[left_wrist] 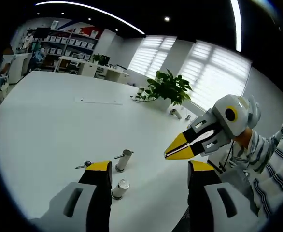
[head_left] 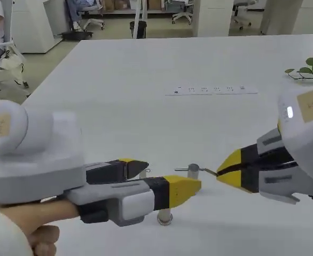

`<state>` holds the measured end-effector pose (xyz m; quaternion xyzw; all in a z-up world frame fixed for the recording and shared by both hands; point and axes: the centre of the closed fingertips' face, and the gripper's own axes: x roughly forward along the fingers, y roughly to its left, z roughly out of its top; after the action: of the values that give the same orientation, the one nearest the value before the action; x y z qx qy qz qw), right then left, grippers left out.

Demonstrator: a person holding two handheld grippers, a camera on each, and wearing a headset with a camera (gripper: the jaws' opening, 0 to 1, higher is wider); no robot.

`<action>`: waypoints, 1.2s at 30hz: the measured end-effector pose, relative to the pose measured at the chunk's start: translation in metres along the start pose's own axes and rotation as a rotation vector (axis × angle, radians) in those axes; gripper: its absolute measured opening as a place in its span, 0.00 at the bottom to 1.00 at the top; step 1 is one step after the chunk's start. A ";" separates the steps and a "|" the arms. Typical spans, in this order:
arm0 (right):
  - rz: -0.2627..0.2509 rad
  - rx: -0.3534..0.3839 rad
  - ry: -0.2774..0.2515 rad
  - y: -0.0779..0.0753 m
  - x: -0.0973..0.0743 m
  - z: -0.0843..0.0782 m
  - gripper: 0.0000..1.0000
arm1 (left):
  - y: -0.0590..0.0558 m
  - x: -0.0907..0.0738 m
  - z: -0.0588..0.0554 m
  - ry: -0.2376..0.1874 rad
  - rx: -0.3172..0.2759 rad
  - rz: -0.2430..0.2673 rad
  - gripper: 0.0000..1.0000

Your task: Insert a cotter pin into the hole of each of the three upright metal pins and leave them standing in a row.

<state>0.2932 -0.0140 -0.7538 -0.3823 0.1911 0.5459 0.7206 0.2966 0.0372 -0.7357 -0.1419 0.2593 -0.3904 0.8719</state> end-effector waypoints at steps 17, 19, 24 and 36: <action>0.020 0.008 -0.064 0.019 0.000 0.015 0.03 | -0.017 0.014 -0.013 0.067 -0.068 -0.078 0.34; 0.022 0.007 -0.066 0.019 0.001 0.015 0.03 | -0.019 0.015 -0.014 0.078 -0.073 -0.086 0.32; 0.027 0.006 -0.078 0.022 0.002 0.018 0.03 | -0.020 0.017 -0.019 0.100 -0.078 -0.096 0.26; 0.046 0.007 -0.082 0.030 0.006 0.018 0.03 | -0.024 0.016 -0.022 0.119 -0.082 -0.116 0.18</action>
<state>0.2642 0.0071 -0.7571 -0.3527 0.1719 0.5768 0.7165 0.2787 0.0084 -0.7488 -0.1690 0.3177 -0.4369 0.8244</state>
